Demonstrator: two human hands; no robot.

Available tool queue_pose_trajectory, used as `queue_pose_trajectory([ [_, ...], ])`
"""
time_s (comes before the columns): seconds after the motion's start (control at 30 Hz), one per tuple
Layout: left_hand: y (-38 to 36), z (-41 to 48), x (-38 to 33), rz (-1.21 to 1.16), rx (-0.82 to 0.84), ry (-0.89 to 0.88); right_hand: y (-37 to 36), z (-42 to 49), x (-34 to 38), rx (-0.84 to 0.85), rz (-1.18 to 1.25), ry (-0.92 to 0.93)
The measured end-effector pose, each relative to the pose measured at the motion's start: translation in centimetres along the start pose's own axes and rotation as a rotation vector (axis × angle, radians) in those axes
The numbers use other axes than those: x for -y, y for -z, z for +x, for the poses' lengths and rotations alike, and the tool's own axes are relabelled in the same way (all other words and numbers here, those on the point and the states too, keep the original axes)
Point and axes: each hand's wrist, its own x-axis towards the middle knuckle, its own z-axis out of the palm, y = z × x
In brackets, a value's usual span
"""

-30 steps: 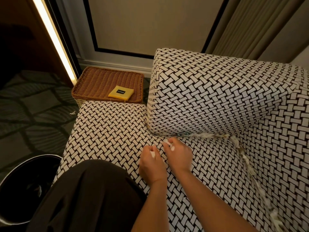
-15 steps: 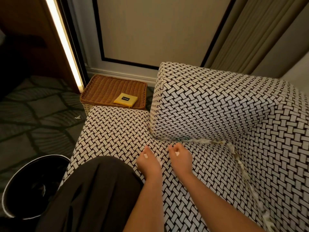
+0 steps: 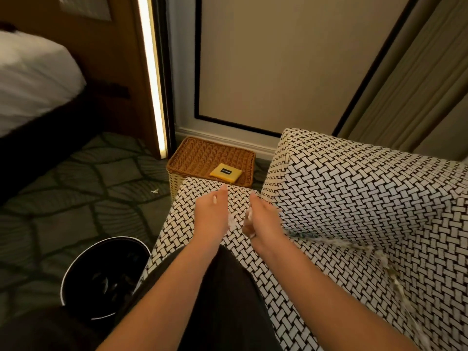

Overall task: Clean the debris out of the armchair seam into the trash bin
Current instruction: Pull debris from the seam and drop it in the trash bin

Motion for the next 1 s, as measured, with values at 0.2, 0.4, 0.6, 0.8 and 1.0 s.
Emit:
queue_pose_trajectory([
  [0.2, 8.0, 2.7, 1.3, 0.153, -0.032, -0.088, -8.8, -1.3, 0.1, 0.183, -0.156, -0.095],
  [0.4, 15.2, 5.3, 5.6, 0.071, -0.145, 0.119, -17.1, 0.0, -4.7, 0.274, -0.321, -0.183],
  [0.6, 21.1, 8.7, 10.1, -0.076, -0.279, 0.401, -21.4, 2.5, -10.6, 0.268, -0.45, -0.345],
  [0.8, 24.0, 12.8, 16.1, 0.04, -0.326, 0.504, -25.4, 6.1, -16.1, 0.213, -0.502, -0.407],
  [1.0, 24.7, 16.9, 20.1, 0.379, -0.175, 0.534, -28.1, 8.5, -22.2, 0.14, -0.536, -0.462],
])
